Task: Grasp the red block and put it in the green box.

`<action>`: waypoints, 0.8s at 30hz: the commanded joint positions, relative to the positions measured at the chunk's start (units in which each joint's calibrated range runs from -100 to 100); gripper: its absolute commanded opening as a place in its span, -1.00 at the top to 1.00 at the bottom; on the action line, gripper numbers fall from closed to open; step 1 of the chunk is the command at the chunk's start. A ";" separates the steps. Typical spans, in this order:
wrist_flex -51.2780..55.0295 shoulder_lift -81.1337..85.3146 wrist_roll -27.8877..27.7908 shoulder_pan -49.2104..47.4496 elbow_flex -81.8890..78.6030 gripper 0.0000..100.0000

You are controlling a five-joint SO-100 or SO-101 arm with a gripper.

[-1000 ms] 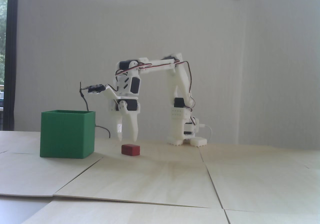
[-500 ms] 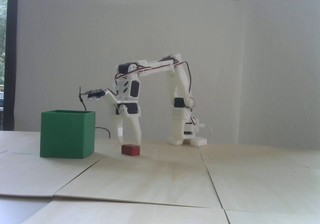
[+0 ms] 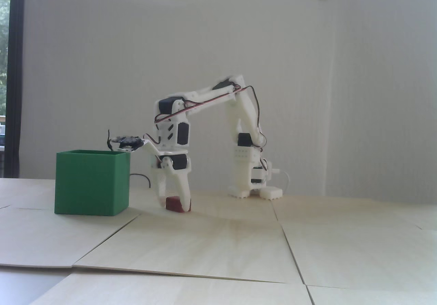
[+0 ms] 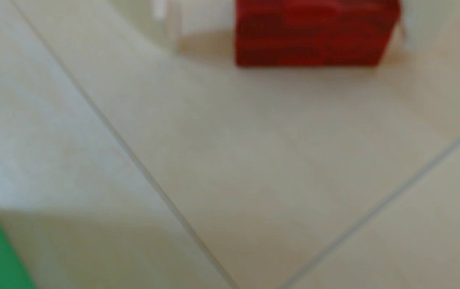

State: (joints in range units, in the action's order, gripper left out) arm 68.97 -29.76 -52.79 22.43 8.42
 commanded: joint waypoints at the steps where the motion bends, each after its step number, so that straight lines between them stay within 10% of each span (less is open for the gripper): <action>1: -0.25 0.51 -0.10 0.21 5.07 0.43; 16: -0.25 -1.46 -0.10 0.13 5.07 0.45; 21: -0.25 -1.46 -0.05 -0.19 5.07 0.96; 24: -0.25 -1.15 -0.05 -0.11 5.07 0.94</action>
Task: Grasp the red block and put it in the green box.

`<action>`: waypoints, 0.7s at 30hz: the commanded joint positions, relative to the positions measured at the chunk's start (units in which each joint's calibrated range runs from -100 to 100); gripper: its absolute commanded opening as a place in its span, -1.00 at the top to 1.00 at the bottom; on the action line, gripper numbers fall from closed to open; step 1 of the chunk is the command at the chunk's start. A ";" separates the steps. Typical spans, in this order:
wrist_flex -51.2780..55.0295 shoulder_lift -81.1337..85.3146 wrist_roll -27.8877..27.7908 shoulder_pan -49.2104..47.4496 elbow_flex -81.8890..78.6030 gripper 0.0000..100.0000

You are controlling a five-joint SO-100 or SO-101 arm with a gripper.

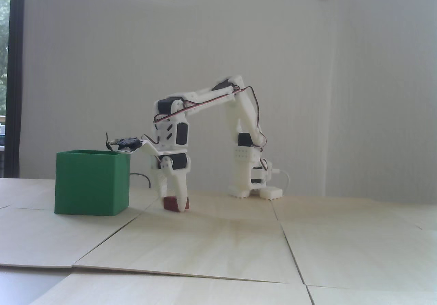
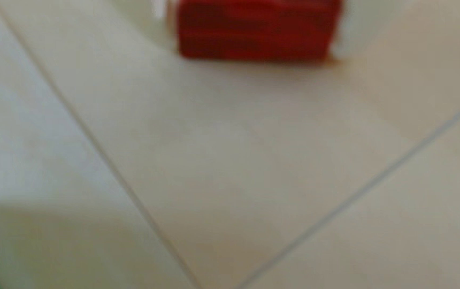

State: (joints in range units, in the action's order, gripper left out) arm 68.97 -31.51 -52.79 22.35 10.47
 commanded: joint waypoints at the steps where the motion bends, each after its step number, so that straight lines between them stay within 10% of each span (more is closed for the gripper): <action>1: -0.25 0.83 -0.05 0.04 3.01 0.96; 21: -0.33 18.91 -0.10 3.34 3.10 0.96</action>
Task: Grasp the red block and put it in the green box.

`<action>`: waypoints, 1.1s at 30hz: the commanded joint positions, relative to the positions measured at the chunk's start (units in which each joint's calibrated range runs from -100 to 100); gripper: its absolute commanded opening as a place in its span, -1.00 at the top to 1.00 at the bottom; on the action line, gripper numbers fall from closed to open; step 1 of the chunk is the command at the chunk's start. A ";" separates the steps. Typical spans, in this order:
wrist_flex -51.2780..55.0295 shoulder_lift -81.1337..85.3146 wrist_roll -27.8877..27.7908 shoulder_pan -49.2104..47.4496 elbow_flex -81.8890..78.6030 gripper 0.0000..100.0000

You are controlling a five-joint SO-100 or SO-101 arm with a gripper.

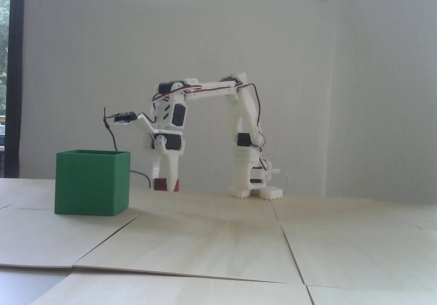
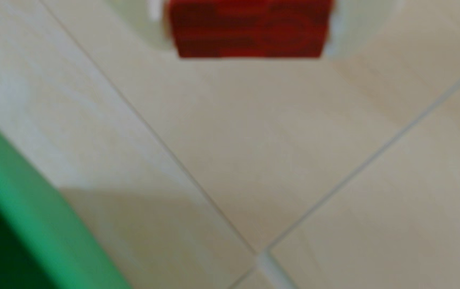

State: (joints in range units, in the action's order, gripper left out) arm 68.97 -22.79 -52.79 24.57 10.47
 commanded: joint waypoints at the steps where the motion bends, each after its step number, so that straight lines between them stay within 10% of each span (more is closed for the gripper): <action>1: -0.33 10.27 -0.10 1.77 3.10 0.96; 33: 0.93 23.07 2.24 4.82 5.41 0.96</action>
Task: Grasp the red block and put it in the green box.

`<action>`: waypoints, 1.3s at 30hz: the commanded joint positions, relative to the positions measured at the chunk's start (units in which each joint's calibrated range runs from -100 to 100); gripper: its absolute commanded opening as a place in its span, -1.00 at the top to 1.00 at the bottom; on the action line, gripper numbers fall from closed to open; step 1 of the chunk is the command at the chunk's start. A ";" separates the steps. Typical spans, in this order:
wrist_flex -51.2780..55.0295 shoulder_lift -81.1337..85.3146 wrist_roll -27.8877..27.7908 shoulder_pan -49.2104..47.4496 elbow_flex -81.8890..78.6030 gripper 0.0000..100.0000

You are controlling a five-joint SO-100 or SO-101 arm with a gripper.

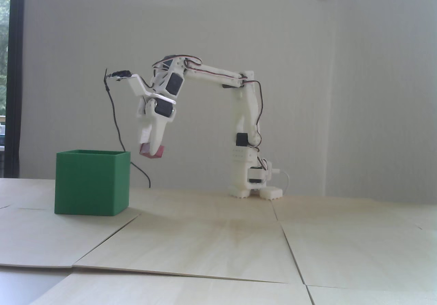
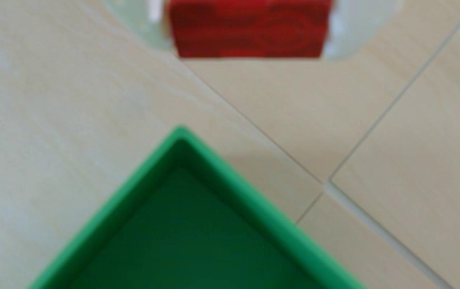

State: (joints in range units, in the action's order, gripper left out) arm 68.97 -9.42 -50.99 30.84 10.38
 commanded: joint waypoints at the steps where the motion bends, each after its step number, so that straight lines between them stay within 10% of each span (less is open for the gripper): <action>1: 0.93 10.17 0.44 -1.44 5.50 0.96; 23: -16.27 6.23 0.08 7.40 5.41 0.96; 39: -27.23 2.36 0.23 -4.58 5.41 0.96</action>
State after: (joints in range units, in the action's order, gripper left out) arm 44.59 -8.51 -50.83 29.69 10.47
